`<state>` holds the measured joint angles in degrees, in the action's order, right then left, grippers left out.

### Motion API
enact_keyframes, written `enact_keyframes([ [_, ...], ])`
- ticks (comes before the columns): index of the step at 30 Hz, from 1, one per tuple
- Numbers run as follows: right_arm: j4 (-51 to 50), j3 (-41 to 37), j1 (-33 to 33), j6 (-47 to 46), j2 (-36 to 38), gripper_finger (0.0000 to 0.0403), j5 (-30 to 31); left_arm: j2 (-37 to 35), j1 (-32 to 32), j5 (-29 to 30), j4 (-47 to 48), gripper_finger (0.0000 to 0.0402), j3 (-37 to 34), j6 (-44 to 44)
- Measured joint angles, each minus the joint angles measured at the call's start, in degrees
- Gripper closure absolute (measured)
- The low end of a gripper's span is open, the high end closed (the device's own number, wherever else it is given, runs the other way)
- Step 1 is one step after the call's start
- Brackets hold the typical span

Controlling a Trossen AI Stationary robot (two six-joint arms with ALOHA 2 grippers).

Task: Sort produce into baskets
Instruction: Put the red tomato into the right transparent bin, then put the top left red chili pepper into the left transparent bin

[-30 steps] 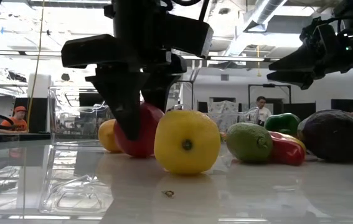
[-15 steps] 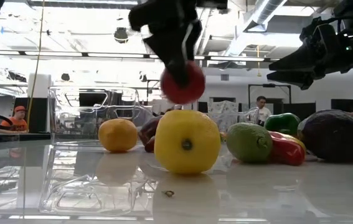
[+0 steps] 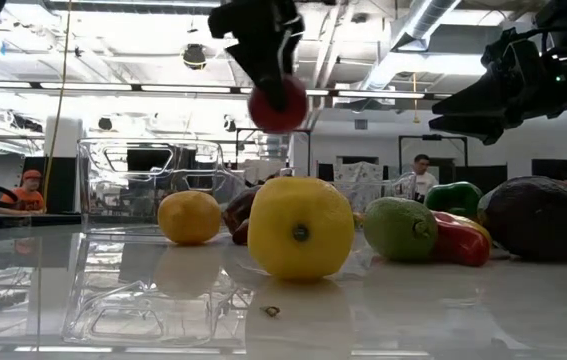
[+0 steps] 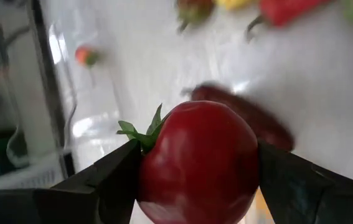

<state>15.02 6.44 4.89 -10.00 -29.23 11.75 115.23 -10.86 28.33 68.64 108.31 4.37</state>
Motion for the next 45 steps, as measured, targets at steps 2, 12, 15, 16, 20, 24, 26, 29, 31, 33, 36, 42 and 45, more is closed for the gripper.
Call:
enact_keyframes([
  [2, -0.1, 0.0, 0.0, 0.2, 0.0, 0.0149, 0.1, -0.9, 0.3, 0.1, 1.6, 0.0137, -0.6, -1.1],
  [12, 1.1, 0.0, 0.0, 0.0, 0.0, 0.0149, 0.4, -2.5, 6.0, 4.8, -3.2, 0.0137, -1.9, 1.2],
  [15, 0.9, 0.0, -0.1, -0.5, 0.0, 0.0149, 0.3, -2.5, 10.4, 8.1, -11.0, 0.0137, -3.6, 5.1],
  [16, 0.9, 0.0, -0.1, -0.5, 0.0, 0.0149, 0.3, -2.5, 12.0, 9.3, -14.0, 0.0137, -4.2, 6.4],
  [20, 0.5, 0.0, -0.3, -0.7, 0.0, 0.0149, 0.3, -2.4, 19.4, 8.3, -25.2, 0.0137, -6.4, 9.9],
  [24, 0.5, 0.0, -1.0, -0.7, 0.0, 0.0149, 0.3, -1.7, 25.6, 2.9, -32.1, 0.0137, -7.4, 8.9],
  [26, 0.6, 0.0, -1.2, -0.6, 0.0, 0.0149, 0.3, -1.7, 28.1, -0.4, -36.1, 0.0135, -8.0, 8.4],
  [29, 0.7, 0.0, -1.0, -0.2, 0.0, 0.0149, 0.3, -1.7, 30.8, -4.5, -40.5, 0.0129, -9.2, 7.2],
  [31, 0.7, 0.0, -1.0, -0.1, 0.0, 0.0149, 0.3, -1.7, 31.9, -7.7, -41.8, 0.0124, -9.2, 6.3],
  [33, 0.6, 0.0, -1.0, -0.1, 0.0, 0.0149, 0.3, -1.2, 32.4, -9.9, -43.9, 0.0118, -9.1, 5.1],
  [36, 0.6, 0.0, -1.0, -0.1, 0.0, 0.0149, 0.3, -0.7, 32.4, -10.7, -43.3, 0.01, -9.1, 3.4],
  [42, 0.8, 0.0, -1.0, -0.2, 0.0, 0.0149, 0.3, -0.7, 30.6, -8.6, -43.3, 0.006, -9.1, 5.6],
  [45, 0.8, 0.0, -1.0, -0.5, 0.0, 0.0149, 0.3, -1.0, 29.1, -7.1, -42.5, 0.0055, -8.8, 8.2],
])
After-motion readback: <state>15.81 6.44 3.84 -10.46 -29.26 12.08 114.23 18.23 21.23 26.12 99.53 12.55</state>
